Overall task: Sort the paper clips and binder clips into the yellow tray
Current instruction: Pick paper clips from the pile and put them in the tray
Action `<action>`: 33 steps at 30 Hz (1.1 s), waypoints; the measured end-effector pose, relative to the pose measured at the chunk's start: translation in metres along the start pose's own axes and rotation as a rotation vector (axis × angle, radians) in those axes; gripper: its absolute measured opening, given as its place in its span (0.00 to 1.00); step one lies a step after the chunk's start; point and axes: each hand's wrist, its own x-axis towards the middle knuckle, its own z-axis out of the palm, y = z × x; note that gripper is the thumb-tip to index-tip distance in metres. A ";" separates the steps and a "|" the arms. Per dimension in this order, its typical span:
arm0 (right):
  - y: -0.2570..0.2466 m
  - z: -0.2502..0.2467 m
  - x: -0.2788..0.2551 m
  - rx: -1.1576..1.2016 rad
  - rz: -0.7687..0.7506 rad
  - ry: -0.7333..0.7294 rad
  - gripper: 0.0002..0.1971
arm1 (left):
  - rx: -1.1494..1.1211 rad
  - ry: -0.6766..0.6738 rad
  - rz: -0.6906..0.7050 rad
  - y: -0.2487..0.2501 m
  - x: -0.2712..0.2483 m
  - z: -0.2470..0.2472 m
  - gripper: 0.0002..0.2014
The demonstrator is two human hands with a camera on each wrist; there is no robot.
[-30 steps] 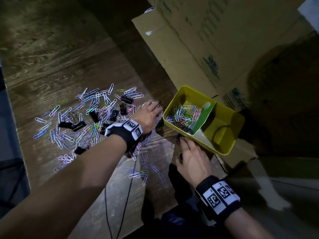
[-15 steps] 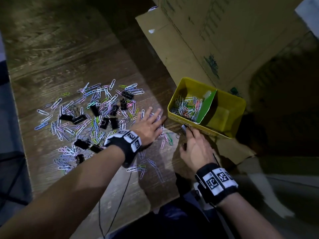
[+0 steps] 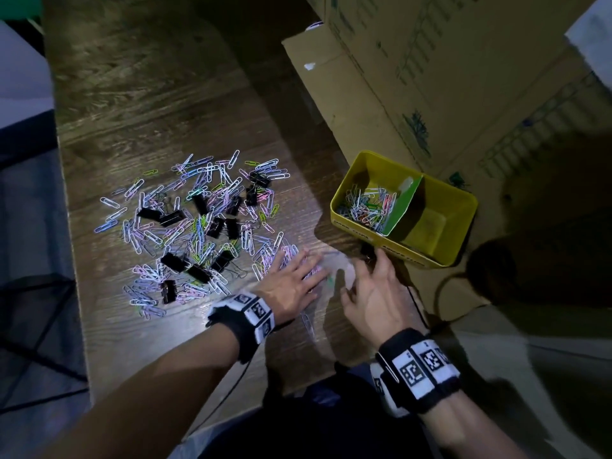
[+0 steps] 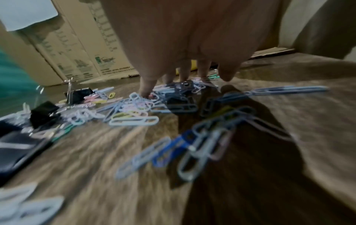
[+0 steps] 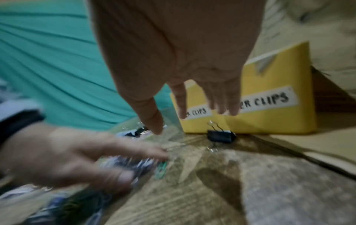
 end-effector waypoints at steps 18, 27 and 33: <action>-0.036 0.056 0.010 -0.076 -0.232 -0.287 0.50 | -0.097 0.194 -0.031 -0.022 -0.024 -0.001 0.26; -0.047 0.060 0.015 -0.055 -0.229 -0.215 0.38 | -0.196 0.109 -0.263 -0.025 -0.036 -0.004 0.34; -0.051 0.059 0.023 0.051 -0.242 -0.214 0.16 | -0.419 0.235 -0.191 -0.017 -0.034 -0.006 0.19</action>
